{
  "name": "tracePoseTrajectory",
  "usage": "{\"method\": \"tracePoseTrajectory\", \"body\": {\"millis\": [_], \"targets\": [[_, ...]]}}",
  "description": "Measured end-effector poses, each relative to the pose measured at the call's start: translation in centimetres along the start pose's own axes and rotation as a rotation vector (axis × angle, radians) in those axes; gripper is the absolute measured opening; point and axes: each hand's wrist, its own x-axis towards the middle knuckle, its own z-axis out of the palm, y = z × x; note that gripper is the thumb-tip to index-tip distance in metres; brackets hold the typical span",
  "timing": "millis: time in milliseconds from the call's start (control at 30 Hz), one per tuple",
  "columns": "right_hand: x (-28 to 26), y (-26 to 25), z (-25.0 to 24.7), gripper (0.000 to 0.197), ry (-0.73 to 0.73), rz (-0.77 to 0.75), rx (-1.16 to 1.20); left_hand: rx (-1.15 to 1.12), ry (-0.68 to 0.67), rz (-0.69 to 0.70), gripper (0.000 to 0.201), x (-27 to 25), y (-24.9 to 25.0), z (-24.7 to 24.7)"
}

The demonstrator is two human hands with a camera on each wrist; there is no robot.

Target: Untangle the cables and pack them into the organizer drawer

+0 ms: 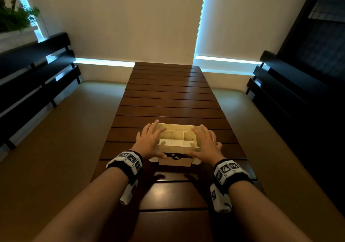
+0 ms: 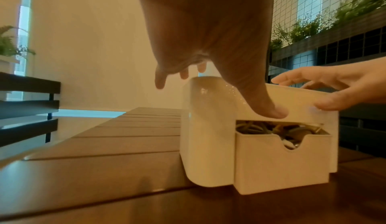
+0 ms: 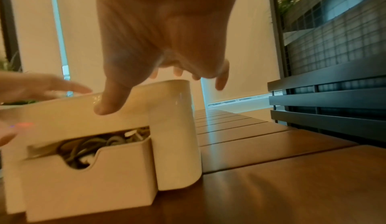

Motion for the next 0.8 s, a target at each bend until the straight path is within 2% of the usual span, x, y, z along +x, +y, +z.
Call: {"method": "tracePoseTrajectory", "body": {"millis": [67,133,200,267,367,433,600,800], "targets": [[0.4,0.3,0.1,0.073,-0.121,-0.034,-0.018,-0.084,-0.087,0.003,0.091,0.1,-0.3,-0.3],[0.5,0.4,0.3,0.058,-0.165,-0.065,-0.047,-0.13,-0.082,-0.013,0.072,0.0,-0.4,0.2],[0.4,0.3,0.3,0.049,-0.181,-0.064,-0.069,-0.119,-0.066,-0.029,0.062,0.0,-0.6,0.7],[0.1,0.1,0.1,0.048,-0.201,-0.047,-0.111,-0.072,-0.08,-0.042,0.067,0.0,-0.8,1.1],[-0.2,-0.2,0.1,0.068,-0.182,-0.04,-0.178,0.058,-0.128,-0.075,0.099,-0.1,-0.5,0.9],[-0.4,-0.3,0.7,0.072,-0.108,-0.033,-0.247,0.124,-0.113,-0.083,0.109,-0.4,-0.1,0.9],[-0.6,0.0,1.9,0.053,0.057,-0.042,-0.274,0.158,0.013,-0.07,0.083,-0.7,0.3,1.9],[-0.2,0.1,2.1,0.048,0.124,-0.054,-0.256,0.153,0.028,-0.072,0.083,-0.5,0.3,1.9]]}}
